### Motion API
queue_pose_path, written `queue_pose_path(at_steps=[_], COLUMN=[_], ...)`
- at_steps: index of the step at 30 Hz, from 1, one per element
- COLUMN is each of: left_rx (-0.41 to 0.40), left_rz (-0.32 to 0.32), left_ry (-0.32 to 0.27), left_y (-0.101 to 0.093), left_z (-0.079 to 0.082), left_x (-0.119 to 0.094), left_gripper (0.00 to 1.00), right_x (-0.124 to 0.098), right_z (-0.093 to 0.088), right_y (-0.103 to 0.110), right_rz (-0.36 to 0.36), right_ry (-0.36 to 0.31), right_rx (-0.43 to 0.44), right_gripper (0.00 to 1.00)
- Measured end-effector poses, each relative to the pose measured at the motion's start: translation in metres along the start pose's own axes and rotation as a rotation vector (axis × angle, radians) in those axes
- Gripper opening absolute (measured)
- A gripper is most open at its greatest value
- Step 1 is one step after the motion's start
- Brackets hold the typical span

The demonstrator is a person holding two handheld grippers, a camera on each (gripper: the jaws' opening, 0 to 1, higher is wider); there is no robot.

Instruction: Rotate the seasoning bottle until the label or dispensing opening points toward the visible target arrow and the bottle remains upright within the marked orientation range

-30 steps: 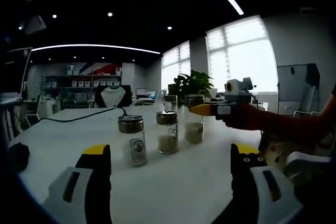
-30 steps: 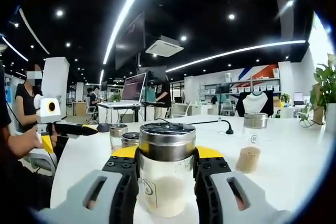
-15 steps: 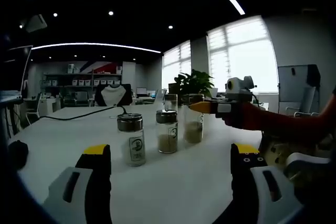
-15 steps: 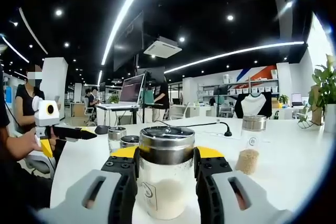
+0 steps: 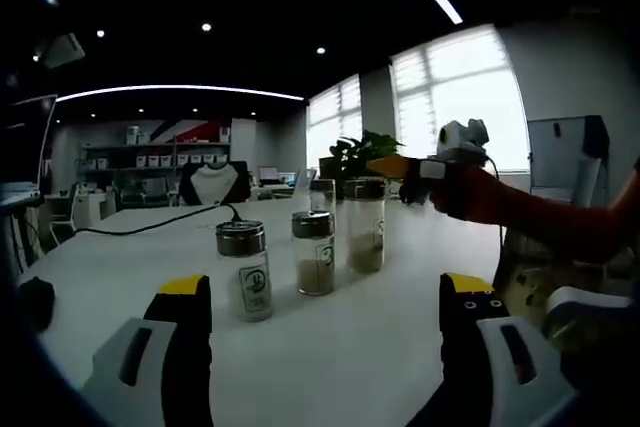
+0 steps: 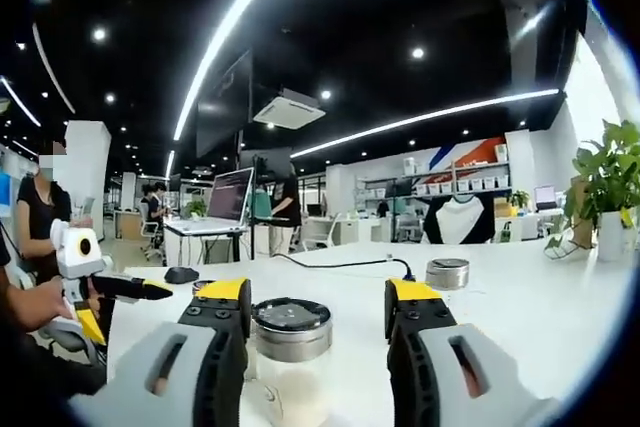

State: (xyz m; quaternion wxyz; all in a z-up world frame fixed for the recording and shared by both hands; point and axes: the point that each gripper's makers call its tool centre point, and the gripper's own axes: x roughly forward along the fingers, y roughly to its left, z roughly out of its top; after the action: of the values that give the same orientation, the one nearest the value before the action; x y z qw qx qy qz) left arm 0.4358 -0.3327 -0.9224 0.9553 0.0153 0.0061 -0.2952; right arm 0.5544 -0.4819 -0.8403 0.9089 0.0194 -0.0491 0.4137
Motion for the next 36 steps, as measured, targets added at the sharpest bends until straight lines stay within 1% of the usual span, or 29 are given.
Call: queue_pose_path(at_steps=[3, 5, 7, 8, 15, 16, 21, 27, 30, 34, 36], left_rx=[0.027, 0.027, 0.026, 0.025, 0.031, 0.031, 0.026, 0.029, 0.029, 0.032, 0.032], left_rz=[-0.001, -0.002, -0.008, -0.009, -0.022, -0.022, -0.021, -0.028, -0.032, -0.034, -0.035], left_ry=[0.028, 0.026, 0.024, 0.024, 0.023, 0.024, 0.021, 0.023, 0.024, 0.029, 0.032], left_y=[0.0, 0.0, -0.001, -0.001, -0.003, -0.003, -0.002, -0.003, -0.005, -0.006, -0.005], left_z=[-0.003, -0.002, -0.002, -0.001, 0.001, 0.001, 0.002, 0.001, 0.0, -0.001, -0.002], left_x=[0.0, 0.001, 0.001, 0.001, 0.002, 0.002, 0.004, 0.005, 0.006, 0.007, 0.006], left_gripper=[1.0, 1.0, 1.0, 1.0, 1.0, 1.0, 1.0, 1.0, 1.0, 1.0, 1.0], right_x=[0.003, 0.006, 0.009, 0.011, 0.02, 0.022, 0.03, 0.04, 0.046, 0.054, 0.057], right_z=[0.001, -0.004, -0.003, -0.005, -0.014, -0.017, -0.027, -0.035, -0.039, -0.051, -0.054], right_y=[-0.014, -0.029, -0.037, -0.046, -0.068, -0.073, -0.084, -0.105, -0.111, -0.13, -0.133], right_rz=[-0.048, -0.1, -0.119, -0.142, -0.184, -0.199, -0.207, -0.283, -0.302, -0.37, -0.37], right_ry=[0.032, 0.071, 0.066, 0.074, 0.107, 0.112, 0.128, 0.146, 0.152, 0.172, 0.171], right_rx=[-0.036, -0.058, -0.052, -0.041, -0.033, -0.029, -0.021, -0.076, -0.1, -0.094, -0.12], right_gripper=[0.53, 0.52, 0.51, 0.51, 0.5, 0.5, 0.49, 0.49, 0.48, 0.45, 0.46])
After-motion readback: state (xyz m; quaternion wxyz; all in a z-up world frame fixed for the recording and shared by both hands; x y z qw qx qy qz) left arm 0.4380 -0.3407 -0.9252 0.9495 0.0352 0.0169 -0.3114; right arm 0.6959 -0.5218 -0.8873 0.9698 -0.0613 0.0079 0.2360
